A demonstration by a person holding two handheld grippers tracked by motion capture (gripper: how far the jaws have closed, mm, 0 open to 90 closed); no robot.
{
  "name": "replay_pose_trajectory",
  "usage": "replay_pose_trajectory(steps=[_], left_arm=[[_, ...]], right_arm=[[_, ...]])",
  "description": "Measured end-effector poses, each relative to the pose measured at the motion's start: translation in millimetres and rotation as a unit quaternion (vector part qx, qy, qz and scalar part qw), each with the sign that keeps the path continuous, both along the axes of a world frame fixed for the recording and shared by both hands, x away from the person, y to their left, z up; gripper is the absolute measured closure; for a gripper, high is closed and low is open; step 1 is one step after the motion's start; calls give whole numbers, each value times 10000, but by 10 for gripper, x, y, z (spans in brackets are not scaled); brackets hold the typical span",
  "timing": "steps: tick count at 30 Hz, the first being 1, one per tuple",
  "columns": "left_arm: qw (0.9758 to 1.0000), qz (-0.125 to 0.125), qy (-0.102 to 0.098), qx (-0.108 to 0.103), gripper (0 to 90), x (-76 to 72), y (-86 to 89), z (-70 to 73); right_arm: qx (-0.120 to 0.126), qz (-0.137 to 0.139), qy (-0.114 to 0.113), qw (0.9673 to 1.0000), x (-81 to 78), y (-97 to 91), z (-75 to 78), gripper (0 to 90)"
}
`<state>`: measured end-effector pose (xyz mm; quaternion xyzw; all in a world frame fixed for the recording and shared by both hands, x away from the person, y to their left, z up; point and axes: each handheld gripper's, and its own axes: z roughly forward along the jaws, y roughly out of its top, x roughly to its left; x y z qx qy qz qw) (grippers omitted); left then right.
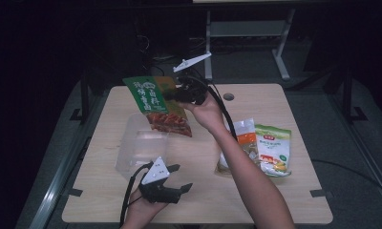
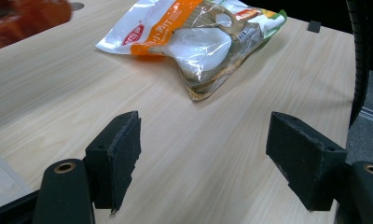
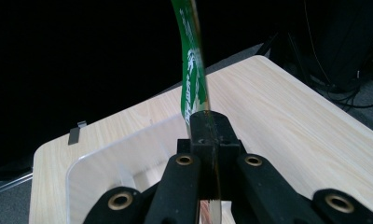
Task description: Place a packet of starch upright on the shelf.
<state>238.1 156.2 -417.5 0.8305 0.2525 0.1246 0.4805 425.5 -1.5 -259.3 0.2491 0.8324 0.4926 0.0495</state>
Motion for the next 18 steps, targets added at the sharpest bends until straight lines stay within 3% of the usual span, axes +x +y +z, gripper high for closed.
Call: replay_pose_trajectory(steps=[18], left_arm=[[10000, -4, 3, -21, 260, -8, 0, 4]], right_arm=[[116, 168, 194, 9996, 201, 513, -276, 900]])
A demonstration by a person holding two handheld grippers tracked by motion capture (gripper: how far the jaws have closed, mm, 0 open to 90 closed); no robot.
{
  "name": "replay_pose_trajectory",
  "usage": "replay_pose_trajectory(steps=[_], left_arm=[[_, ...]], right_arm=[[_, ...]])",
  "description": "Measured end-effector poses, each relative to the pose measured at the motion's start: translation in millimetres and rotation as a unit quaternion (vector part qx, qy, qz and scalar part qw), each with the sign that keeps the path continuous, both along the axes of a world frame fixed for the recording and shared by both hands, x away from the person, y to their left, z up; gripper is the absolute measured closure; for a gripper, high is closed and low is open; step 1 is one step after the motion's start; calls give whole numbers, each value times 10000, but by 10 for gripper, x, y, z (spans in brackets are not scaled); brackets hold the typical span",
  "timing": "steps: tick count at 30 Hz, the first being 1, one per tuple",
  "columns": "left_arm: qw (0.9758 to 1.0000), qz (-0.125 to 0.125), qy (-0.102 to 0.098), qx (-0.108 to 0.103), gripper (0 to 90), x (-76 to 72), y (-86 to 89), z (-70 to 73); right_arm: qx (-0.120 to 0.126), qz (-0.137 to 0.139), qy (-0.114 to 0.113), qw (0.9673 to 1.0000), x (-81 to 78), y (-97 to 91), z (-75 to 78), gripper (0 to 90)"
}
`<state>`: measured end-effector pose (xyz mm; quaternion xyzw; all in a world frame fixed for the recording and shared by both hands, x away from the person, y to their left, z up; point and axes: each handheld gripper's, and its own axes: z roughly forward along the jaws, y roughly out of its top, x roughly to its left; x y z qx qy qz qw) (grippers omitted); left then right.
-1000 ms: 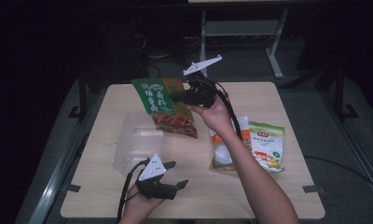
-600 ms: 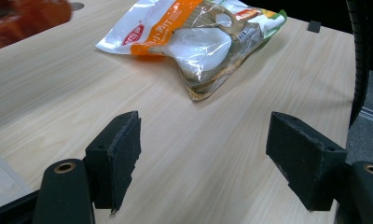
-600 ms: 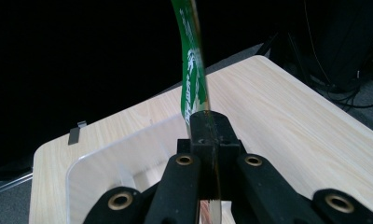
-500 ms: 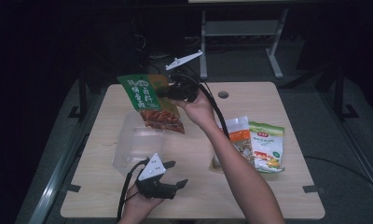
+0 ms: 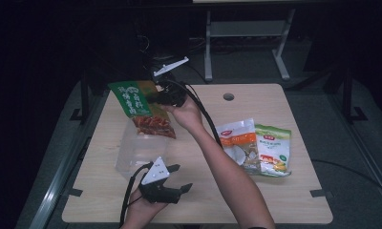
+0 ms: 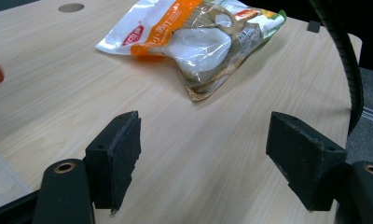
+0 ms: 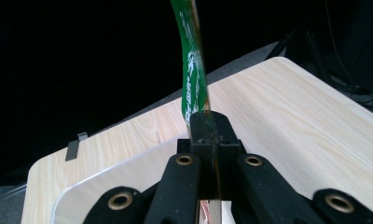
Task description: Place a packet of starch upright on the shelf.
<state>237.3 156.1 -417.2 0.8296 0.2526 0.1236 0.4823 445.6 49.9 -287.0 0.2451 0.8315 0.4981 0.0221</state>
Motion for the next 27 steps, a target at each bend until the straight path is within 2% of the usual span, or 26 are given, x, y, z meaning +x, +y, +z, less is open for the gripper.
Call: replay_pose_trajectory(steps=[9, 19, 24, 27], left_arm=[[10000, -13, -6, 17, 260, -4, -9, -5], [10000, 0, -3, -2, 260, 2, -10, -9], [10000, -12, -22, 15, 260, 6, -12, -10], [10000, 6, -23, 12, 260, 6, -7, -8]], right_arm=[[88, -19, 89, 9999, 67, 132, -151, 900], [233, -169, 191, 9994, 135, 124, -292, 900], [46, -179, 186, 9997, 143, 134, -382, 900], [72, -226, 273, 9993, 154, 119, -451, 900]])
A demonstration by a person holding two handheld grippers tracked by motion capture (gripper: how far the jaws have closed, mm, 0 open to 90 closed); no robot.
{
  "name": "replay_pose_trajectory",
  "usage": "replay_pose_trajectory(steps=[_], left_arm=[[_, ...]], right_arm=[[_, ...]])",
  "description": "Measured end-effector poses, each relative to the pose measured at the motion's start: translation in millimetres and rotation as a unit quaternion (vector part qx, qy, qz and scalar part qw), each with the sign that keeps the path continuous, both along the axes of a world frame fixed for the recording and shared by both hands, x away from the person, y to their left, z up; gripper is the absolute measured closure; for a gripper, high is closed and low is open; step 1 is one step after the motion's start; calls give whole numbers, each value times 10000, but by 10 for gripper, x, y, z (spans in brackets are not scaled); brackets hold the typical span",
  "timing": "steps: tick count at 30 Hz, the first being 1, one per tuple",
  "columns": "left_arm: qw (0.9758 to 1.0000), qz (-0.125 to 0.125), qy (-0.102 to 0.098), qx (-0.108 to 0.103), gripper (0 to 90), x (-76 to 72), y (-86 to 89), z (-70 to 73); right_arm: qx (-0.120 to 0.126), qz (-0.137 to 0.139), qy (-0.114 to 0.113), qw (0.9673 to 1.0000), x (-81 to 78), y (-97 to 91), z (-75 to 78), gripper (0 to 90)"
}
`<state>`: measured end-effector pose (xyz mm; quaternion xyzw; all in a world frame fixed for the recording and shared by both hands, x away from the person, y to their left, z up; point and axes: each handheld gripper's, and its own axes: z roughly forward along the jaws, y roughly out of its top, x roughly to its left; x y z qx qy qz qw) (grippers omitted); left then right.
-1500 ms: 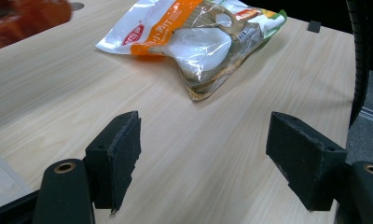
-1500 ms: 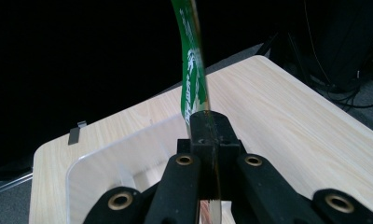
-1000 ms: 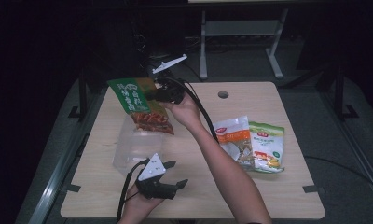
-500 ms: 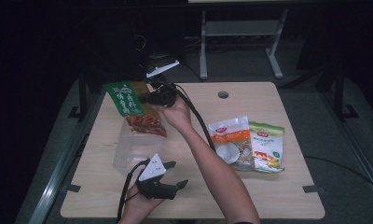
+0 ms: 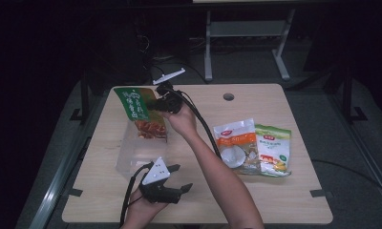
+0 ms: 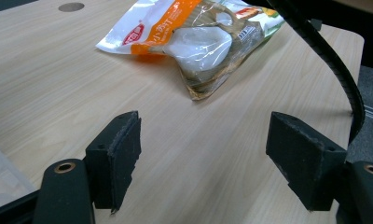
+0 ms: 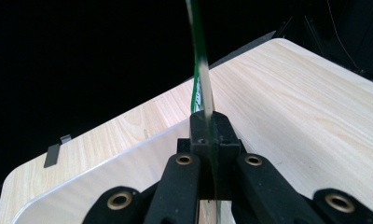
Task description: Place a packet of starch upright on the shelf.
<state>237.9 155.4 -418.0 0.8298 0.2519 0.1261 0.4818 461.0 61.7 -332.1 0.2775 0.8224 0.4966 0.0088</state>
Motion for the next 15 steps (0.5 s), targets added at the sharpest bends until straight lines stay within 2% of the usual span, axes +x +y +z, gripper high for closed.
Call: replay_pose_trajectory(steps=[2, 9, 11, 13, 15], left_arm=[[10000, 5, -1, 11, 260, 4, 3, 0], [10000, 16, 13, 20, 261, 12, -9, -11], [10000, 12, 16, 37, 261, 13, -12, -15], [10000, 4, 28, 70, 261, 14, -13, -14], [10000, 7, 22, 65, 260, 17, -14, -17]], right_arm=[[57, -44, 54, 10000, 13, -29, -32, 900], [-48, -136, 81, 9999, 59, -119, -67, 875], [-45, -126, 95, 9999, 66, -136, -70, 832], [-165, -184, 65, 9997, 60, -149, -61, 744], [-212, -191, 55, 9996, 56, -168, -51, 713]])
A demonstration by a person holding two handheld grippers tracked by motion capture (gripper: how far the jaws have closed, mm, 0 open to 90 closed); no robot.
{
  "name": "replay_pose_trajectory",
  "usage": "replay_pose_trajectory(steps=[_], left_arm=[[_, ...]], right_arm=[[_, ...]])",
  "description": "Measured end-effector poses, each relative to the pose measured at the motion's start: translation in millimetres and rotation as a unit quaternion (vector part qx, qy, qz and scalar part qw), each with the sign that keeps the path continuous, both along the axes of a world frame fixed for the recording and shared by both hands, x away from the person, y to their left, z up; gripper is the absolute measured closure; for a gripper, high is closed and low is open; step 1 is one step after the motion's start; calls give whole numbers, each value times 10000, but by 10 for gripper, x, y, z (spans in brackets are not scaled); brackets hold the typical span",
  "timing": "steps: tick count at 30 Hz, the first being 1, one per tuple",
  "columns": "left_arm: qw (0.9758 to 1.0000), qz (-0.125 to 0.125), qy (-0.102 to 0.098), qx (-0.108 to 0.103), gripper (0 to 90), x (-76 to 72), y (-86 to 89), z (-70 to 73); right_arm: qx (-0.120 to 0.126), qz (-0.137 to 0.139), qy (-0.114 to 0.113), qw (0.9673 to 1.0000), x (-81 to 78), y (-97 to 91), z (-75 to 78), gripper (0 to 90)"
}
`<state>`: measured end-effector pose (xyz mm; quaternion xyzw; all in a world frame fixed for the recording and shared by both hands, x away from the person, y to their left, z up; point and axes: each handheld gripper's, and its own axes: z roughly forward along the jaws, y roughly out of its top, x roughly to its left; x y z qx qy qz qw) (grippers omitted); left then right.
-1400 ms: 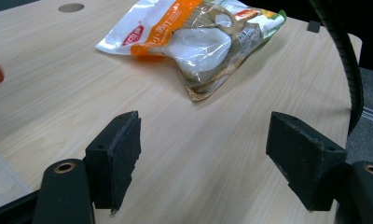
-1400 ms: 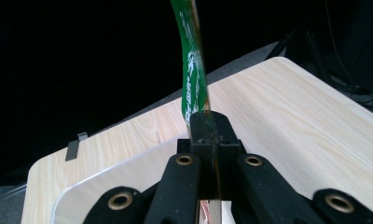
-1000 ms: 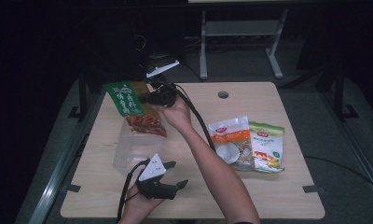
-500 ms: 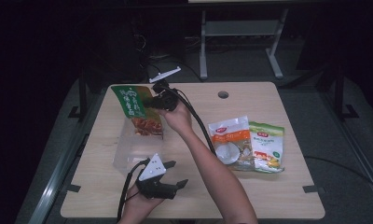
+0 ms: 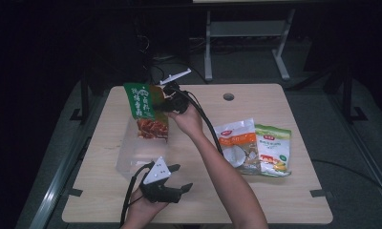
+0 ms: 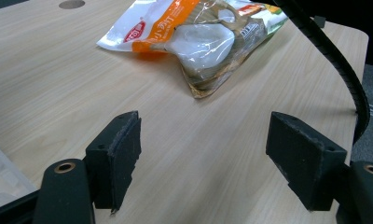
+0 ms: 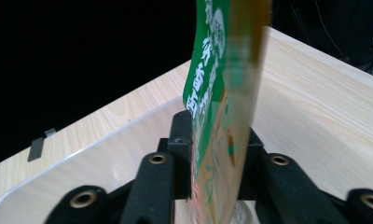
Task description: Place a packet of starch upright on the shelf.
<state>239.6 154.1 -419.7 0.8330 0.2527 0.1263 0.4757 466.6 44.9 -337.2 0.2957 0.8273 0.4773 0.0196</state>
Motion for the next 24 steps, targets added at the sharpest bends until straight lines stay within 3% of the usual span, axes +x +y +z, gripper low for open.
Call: replay_pose_trajectory(steps=[2, 9, 24], left_arm=[[10000, 21, -4, -26, 260, 3, 0, -1], [10000, 59, -9, -14, 260, 19, 20, 4], [10000, 56, 33, 54, 260, 22, -20, -23]], right_arm=[[-30, 7, -1, 10000, -5, -18, 11, 652], [-203, 9, -27, 9998, -36, -107, 44, 575], [-228, -141, 33, 9996, -137, -527, 125, 510]])
